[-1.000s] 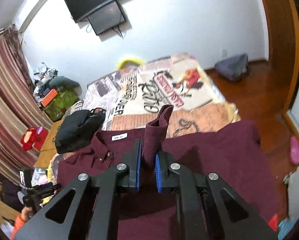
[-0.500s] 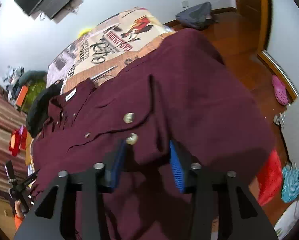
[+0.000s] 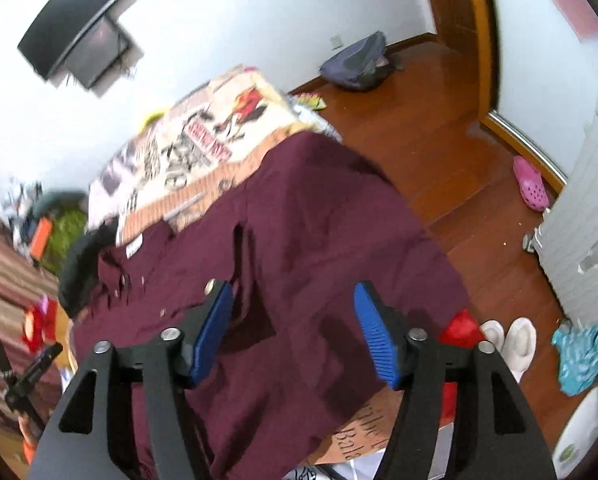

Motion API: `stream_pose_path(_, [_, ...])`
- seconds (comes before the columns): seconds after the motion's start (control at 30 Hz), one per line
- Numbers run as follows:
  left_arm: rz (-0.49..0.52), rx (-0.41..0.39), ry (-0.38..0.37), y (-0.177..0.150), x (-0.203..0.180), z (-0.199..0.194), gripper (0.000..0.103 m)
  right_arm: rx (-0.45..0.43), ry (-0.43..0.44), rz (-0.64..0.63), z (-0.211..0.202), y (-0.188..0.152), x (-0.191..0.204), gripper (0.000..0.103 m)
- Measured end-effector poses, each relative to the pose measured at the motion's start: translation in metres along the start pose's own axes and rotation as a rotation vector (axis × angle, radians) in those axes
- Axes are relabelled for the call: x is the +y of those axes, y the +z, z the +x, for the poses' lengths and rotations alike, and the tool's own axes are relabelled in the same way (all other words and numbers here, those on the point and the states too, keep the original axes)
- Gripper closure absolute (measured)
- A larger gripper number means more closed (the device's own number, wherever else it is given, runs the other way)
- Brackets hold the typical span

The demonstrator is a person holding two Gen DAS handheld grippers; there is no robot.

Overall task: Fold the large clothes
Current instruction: 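Lift and fold the held side over the shirt body with the right tool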

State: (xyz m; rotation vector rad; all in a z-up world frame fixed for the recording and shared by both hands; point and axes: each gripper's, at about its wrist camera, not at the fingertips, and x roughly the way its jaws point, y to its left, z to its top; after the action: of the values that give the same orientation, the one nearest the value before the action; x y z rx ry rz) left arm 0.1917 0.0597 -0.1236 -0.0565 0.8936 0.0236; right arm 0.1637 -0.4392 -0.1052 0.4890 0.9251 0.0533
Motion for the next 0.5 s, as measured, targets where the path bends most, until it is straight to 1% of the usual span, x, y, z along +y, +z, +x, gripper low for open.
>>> stream_pose_path(0.07, [0.01, -0.038, -0.033, 0.009, -0.015, -0.009, 0.038, -0.011, -0.024, 0.032, -0.001, 0.003, -0.012, 0.042])
stream_pose_path(0.1, [0.013, -0.057, -0.051, 0.013, -0.022, -0.013, 0.035, -0.009, -0.034, 0.047, 0.001, 0.003, -0.018, 0.042])
stream_pose_path(0.13, [0.015, -0.068, -0.062, 0.015, -0.027, -0.015, 0.033, -0.003, -0.039, 0.067, 0.003, 0.002, -0.024, 0.042])
stream_pose_path(0.2, [0.021, -0.085, -0.093, 0.018, -0.039, -0.017, 0.032, 0.025, -0.037, 0.118, 0.012, -0.001, -0.04, 0.042])
stream_pose_path(0.33, [0.052, -0.055, -0.142, 0.019, -0.062, -0.008, 0.032, 0.105, -0.032, 0.231, 0.036, -0.015, -0.071, 0.042])
stream_pose_path(0.43, [0.068, -0.028, -0.153, 0.014, -0.073, 0.0, 0.032, 0.162, -0.004, 0.318, 0.052, -0.026, -0.091, 0.042])
stream_pose_path(0.5, [0.073, -0.014, -0.15, 0.012, -0.076, 0.005, 0.032, 0.174, 0.023, 0.351, 0.058, -0.027, -0.101, 0.04])
